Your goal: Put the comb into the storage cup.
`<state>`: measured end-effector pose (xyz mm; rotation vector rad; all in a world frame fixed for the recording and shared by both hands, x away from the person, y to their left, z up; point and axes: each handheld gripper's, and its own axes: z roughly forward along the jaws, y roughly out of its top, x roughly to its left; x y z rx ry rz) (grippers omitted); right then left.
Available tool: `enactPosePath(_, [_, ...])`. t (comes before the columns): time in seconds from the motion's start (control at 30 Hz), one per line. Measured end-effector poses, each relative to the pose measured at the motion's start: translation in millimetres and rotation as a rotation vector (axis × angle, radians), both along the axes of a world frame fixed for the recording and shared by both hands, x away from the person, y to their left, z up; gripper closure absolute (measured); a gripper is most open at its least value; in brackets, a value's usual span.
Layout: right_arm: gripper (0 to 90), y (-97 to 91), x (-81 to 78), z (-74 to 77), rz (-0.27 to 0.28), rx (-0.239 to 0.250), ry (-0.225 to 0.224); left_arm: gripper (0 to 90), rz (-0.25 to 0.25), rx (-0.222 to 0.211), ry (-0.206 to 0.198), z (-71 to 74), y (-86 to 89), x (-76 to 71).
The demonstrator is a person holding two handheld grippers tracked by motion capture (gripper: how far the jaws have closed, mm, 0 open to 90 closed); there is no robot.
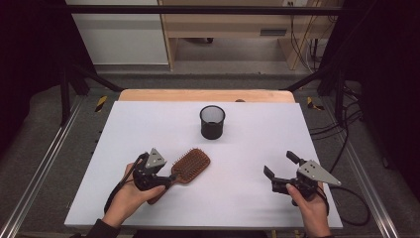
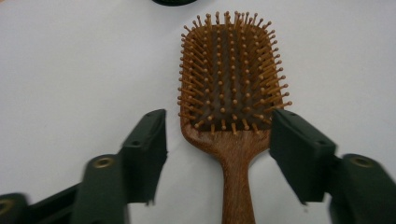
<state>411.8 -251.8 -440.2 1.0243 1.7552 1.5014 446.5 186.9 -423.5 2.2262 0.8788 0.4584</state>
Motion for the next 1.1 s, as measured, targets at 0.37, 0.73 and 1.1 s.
enactPosePath(0.37, [3.0,1.9,-1.8,1.0,0.0,-0.002,-0.006,8.2,0.07,-0.003,0.058,8.3,0.3,-1.0])
enactPosePath(0.73, [3.0,0.7,-2.0,1.0,-0.003,0.001,-0.005,7.4,0.051,0.028,0.088,13.7,-0.9,0.8])
enactPosePath(1.1, [3.0,2.3,-3.5,1.4,0.005,0.0,-0.01,7.1,0.054,0.041,0.109,12.0,-4.1,3.1])
